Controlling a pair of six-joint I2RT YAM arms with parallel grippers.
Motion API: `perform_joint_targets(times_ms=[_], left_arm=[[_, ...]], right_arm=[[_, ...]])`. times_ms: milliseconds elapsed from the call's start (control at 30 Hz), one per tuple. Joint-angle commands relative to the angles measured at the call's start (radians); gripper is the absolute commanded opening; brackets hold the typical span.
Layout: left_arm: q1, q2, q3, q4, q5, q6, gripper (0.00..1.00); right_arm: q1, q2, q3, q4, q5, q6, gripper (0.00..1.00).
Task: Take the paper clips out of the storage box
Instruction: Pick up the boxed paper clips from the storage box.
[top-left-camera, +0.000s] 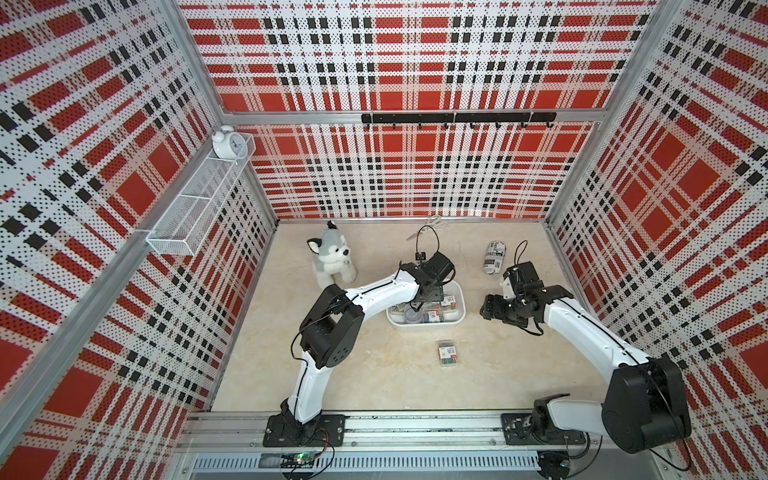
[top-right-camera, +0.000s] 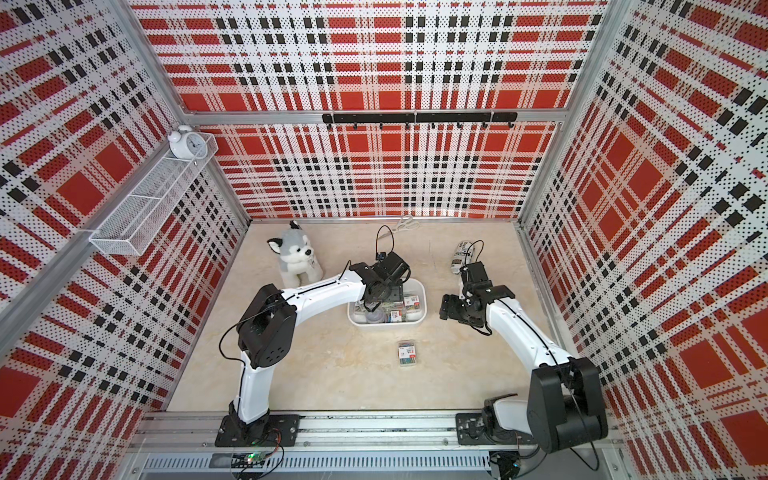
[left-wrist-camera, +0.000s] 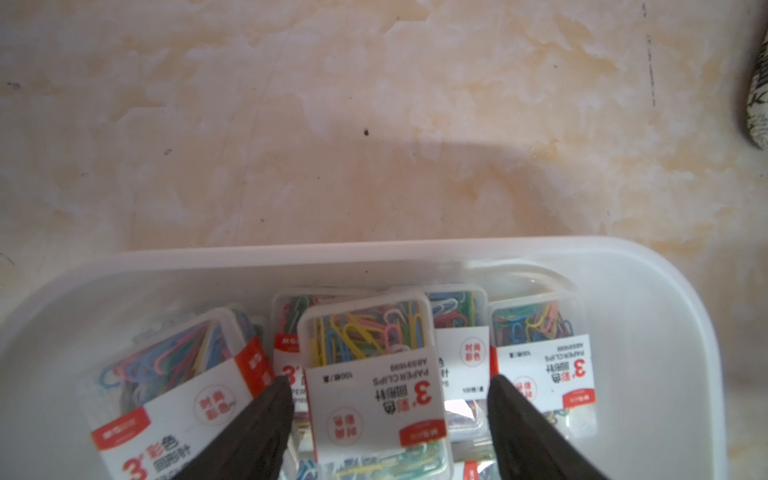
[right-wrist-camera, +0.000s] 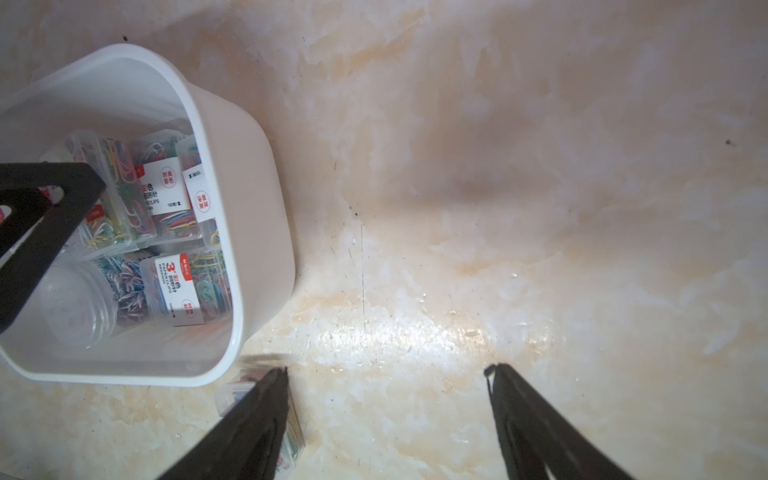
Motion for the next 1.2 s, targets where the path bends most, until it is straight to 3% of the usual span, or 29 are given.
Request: perform_joint_targets(times_ms=[0,1167], left_arm=[[0.006,0.020,-0.015,-0.017,0.003,-0.006,0.75],[-0.005,0.069,0.049,-0.039,0.021,-0.011,0.62]], right_arm=[[-0.007,0.003,0.006,0.015,-0.003,-0.006,0.81],[-0.013,0.003,-0.001,0.027,-0.032,-0.009,0.79]])
